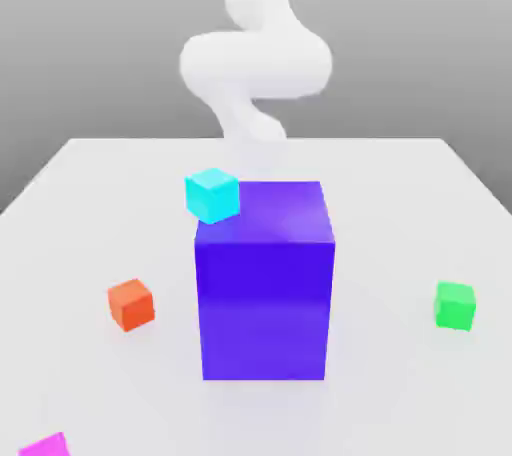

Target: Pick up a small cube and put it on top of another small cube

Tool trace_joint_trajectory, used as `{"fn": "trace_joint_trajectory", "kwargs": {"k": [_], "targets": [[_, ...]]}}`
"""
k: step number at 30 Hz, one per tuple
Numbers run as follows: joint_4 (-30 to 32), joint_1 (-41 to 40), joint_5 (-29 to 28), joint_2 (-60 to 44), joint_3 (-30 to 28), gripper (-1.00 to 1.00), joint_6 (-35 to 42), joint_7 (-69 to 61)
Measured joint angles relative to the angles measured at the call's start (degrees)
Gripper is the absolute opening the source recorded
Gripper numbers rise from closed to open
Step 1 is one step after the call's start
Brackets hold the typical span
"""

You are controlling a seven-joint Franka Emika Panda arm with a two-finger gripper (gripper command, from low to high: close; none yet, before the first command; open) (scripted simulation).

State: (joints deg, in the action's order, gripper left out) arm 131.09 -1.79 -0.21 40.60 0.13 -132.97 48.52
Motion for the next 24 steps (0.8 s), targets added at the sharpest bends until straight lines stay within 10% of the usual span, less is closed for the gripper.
{"fn": "trace_joint_trajectory", "kwargs": {"k": [24], "targets": [[-6.6,-12.7,0.2,-50.2,-3.6,0.00,-11.4,24.2]]}}
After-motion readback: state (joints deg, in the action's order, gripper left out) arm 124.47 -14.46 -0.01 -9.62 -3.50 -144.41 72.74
